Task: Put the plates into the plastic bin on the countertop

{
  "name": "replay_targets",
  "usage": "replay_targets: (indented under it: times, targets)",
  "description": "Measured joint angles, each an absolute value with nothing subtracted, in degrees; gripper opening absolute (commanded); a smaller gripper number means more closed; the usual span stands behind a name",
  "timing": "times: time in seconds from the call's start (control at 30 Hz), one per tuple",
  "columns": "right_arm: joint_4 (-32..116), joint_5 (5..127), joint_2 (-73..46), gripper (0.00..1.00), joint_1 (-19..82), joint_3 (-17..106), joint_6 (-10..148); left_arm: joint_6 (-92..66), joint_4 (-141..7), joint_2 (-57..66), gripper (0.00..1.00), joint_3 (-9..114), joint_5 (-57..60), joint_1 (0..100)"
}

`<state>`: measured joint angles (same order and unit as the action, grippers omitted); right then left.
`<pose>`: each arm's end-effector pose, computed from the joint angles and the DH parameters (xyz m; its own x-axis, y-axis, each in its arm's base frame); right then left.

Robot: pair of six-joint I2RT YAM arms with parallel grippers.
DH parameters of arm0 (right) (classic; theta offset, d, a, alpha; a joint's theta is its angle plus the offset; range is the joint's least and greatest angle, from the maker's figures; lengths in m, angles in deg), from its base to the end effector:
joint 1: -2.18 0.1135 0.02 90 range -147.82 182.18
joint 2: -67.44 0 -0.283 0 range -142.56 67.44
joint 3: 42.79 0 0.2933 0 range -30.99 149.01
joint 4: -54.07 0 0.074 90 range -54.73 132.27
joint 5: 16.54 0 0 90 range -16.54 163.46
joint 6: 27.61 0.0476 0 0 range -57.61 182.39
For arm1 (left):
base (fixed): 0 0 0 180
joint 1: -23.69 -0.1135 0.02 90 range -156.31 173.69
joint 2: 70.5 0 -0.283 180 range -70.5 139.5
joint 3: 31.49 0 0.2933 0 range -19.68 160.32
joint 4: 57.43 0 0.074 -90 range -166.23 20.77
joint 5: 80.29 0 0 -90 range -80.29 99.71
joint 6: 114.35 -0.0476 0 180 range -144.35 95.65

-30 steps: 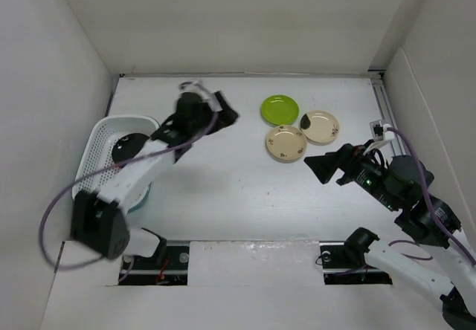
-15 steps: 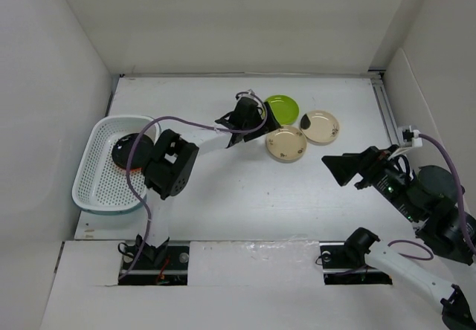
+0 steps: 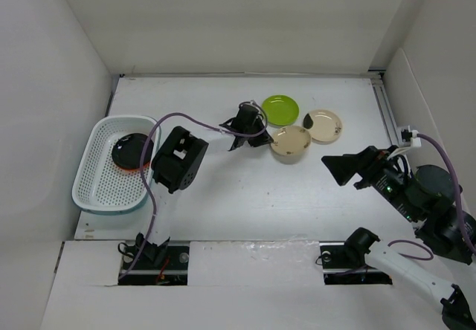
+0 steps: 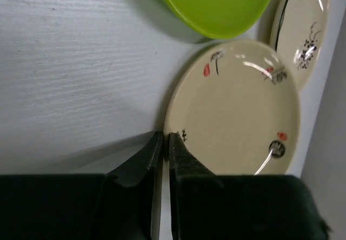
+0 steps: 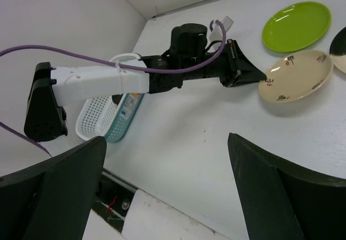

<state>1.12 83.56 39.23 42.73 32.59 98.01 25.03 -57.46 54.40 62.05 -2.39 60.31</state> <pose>0.0740 0.0523 0.4502 -0.3578 0.4485 -0.8191 -0.3679 0.7384 0.5651 0.4237 -0.3273 0.1302 -0.8239 -0.3124 -0.4729 0.1559 0.6773 -0.7190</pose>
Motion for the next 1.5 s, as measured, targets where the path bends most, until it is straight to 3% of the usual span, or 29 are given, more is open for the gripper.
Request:
replay_targets:
  times: [0.23,0.53,0.7,1.03,1.33,1.43,1.5]
  targets:
    - [1.1,83.8,39.2,1.00,42.7,32.6,98.0,25.1,-58.4,53.2,0.00,61.2,-4.5,58.7]
    - [2.4,83.3,37.7,1.00,42.7,31.7,98.0,20.0,-68.9,30.0,0.00,54.7,-0.4,49.2]
    - [3.5,82.0,36.5,1.00,42.7,31.1,98.0,18.9,-69.3,14.7,0.00,49.1,-2.3,35.5]
    - [5.1,77.5,34.3,1.00,42.7,30.1,95.7,18.4,-76.3,-4.0,0.00,25.9,-4.6,-4.9]
    - [7.2,73.3,33.0,1.00,42.7,30.0,93.6,16.3,-77.7,-4.9,0.00,19.3,-6.3,-12.1]
    - [7.2,72.6,32.9,1.00,42.7,30.0,93.2,16.0,-78.2,-4.4,0.53,18.9,-5.5,-12.4]
    - [7.3,72.3,32.9,1.00,42.7,30.0,93.2,16.1,-78.3,-5.0,0.66,18.9,-5.0,-12.4]
